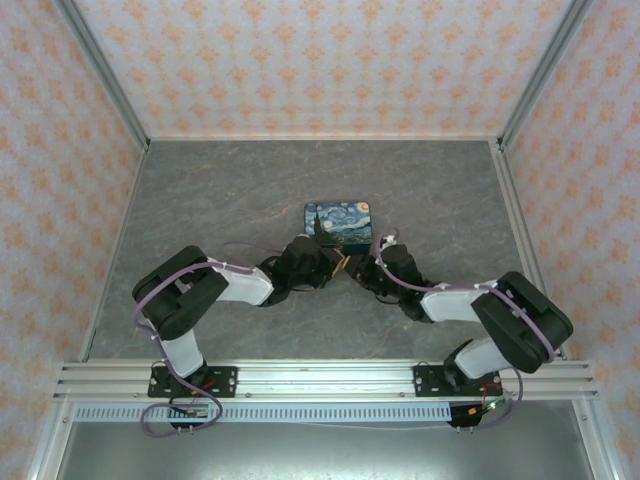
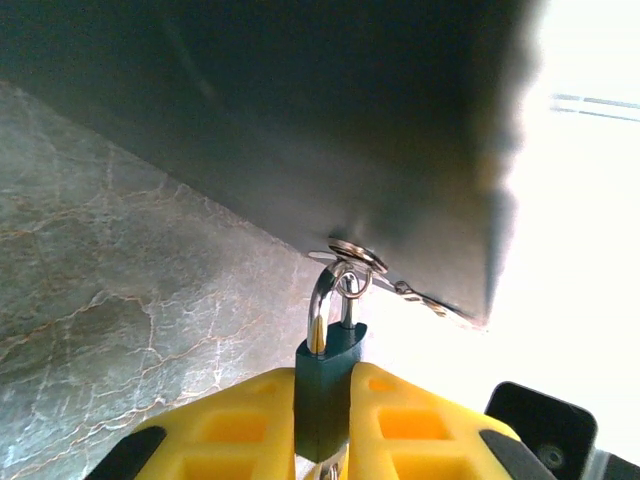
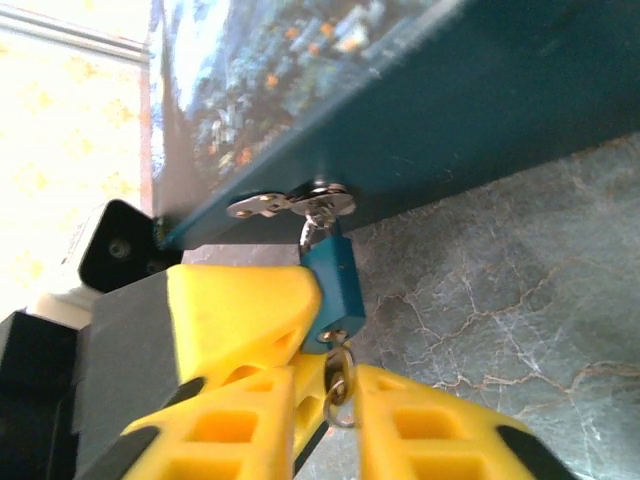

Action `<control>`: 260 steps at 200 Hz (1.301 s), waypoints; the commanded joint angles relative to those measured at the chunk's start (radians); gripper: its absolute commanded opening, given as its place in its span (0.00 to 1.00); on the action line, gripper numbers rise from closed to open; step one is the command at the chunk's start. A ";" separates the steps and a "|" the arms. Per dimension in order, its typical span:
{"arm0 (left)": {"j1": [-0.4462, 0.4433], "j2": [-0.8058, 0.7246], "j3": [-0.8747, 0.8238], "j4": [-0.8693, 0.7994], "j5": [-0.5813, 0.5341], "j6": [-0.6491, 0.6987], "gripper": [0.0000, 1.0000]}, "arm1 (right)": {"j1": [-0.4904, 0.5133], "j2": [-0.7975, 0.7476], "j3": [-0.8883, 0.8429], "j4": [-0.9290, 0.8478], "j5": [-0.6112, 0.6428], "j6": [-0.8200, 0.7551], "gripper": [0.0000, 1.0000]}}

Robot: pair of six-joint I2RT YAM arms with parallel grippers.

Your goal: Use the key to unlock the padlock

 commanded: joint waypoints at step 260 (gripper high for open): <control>-0.008 -0.085 0.067 -0.129 -0.002 0.020 0.00 | 0.266 -0.322 -0.048 -0.262 0.638 -1.822 0.54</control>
